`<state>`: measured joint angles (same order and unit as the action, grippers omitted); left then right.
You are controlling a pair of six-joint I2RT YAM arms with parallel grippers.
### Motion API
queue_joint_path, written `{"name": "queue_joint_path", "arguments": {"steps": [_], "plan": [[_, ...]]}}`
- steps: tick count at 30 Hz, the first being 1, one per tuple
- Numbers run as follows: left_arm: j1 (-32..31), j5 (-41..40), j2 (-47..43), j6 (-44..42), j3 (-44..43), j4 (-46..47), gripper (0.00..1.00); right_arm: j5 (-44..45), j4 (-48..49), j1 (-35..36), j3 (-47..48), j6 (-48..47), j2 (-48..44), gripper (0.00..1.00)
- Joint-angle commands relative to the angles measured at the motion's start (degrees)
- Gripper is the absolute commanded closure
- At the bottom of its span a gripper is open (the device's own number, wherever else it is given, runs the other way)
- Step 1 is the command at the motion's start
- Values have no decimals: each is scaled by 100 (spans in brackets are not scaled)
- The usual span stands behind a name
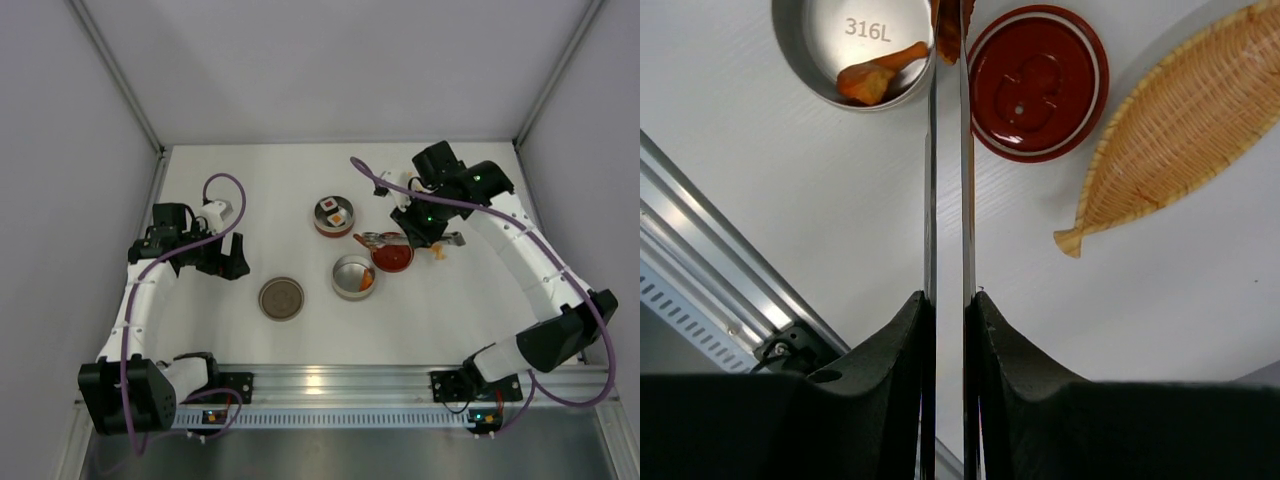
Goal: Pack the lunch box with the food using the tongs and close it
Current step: Place the fake food in the packing box.
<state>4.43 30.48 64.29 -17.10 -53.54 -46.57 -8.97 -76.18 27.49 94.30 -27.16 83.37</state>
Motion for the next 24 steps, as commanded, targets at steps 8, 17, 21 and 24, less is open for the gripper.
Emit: {"name": "queue_joint_path", "arguments": {"steps": [8, 17, 21, 24], "plan": [[15, 81, -66, -74, 1, 113, 2, -421, -582, 661, -535, 62, -216, 87], [23, 55, -48, -65, 1, 130, 2, -412, -494, 785, -571, 44, -15, 68], [23, 72, -57, -74, -7, 113, 2, -421, -424, 811, -509, 35, 30, 62], [23, 72, -101, -74, -25, 86, 2, -404, -354, 794, -474, 61, 4, 61]]}}
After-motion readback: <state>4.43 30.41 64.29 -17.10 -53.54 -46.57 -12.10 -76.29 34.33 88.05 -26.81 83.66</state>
